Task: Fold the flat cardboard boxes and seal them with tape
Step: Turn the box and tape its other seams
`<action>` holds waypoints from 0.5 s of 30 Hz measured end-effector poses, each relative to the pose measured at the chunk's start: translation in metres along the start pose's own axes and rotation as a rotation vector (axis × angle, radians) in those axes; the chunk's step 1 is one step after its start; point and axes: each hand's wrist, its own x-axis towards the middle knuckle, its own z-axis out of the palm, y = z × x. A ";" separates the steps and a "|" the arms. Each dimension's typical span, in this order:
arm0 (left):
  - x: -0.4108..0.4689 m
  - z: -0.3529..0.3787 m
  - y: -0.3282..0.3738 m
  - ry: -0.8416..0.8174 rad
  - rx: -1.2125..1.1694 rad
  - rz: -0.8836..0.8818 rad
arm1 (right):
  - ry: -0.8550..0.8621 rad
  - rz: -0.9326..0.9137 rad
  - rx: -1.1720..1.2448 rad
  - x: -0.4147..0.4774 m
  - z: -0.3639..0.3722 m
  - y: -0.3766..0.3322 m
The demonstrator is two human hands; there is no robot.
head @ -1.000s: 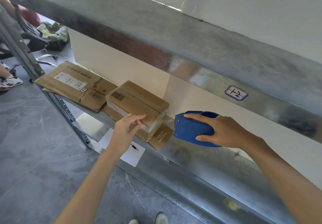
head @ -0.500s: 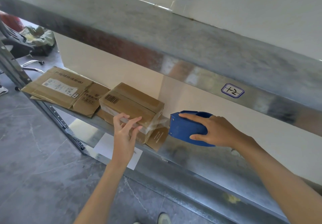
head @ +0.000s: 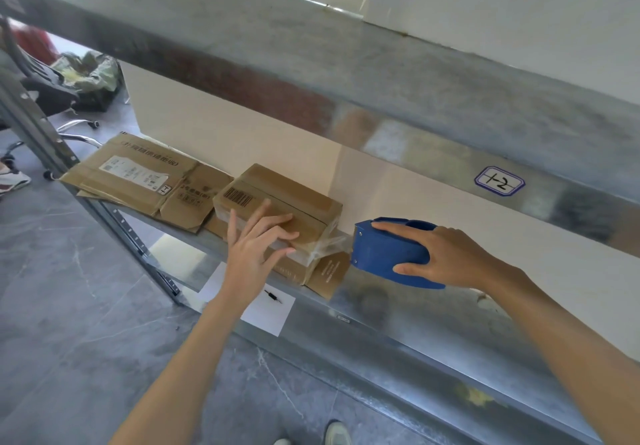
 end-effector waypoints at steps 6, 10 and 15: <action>0.007 -0.010 -0.008 -0.101 -0.162 -0.053 | -0.016 -0.005 -0.006 -0.002 -0.004 0.004; 0.006 -0.011 -0.008 -0.104 -0.128 -0.051 | -0.032 -0.003 -0.009 0.001 -0.003 0.002; 0.009 -0.001 0.000 0.019 -0.209 -0.105 | -0.045 0.010 -0.012 0.004 -0.002 0.001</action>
